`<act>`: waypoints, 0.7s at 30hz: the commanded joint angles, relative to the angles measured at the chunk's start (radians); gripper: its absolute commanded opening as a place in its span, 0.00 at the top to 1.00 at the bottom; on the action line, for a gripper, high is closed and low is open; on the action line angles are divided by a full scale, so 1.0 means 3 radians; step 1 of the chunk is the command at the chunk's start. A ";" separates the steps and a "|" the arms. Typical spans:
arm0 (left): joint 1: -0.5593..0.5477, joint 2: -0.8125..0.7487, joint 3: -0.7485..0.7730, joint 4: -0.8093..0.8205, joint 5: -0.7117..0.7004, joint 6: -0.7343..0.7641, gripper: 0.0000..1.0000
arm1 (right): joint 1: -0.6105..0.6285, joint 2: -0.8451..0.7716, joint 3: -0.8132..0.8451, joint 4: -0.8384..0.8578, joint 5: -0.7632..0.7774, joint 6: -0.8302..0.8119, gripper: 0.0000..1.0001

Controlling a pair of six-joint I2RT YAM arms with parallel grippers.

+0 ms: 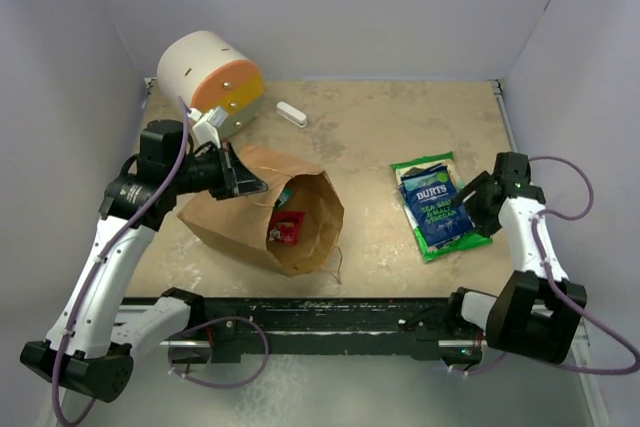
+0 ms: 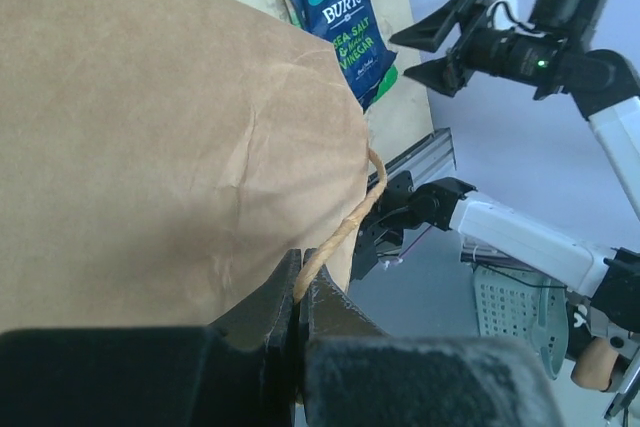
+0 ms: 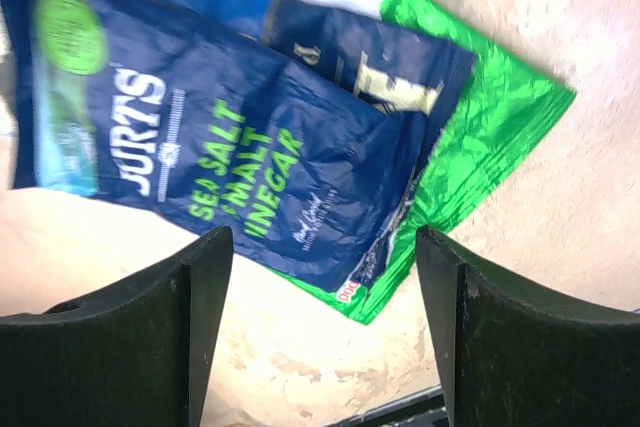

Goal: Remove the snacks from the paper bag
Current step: Place the snack at the center of the board.

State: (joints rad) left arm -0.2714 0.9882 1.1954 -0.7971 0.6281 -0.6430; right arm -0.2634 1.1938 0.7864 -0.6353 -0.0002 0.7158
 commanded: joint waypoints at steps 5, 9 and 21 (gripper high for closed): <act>-0.0009 -0.0212 0.0036 -0.0194 -0.0135 0.0001 1.00 | 0.0078 -0.0174 0.0375 0.0141 -0.0572 -0.0769 0.21; -0.0006 -0.0246 0.0108 -0.0301 -0.0201 0.0016 1.00 | 0.0851 -0.0037 0.0364 0.0221 -0.0705 -0.0742 0.20; -0.0007 -0.0364 0.0424 -0.0873 -0.0597 0.0205 1.00 | 0.2732 -0.0029 0.0317 0.0765 -0.0741 0.0297 0.23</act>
State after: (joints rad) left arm -0.2714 0.9138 1.2766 -1.0077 0.5014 -0.6106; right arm 0.4553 1.2106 0.8482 -0.4667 -0.2138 0.6987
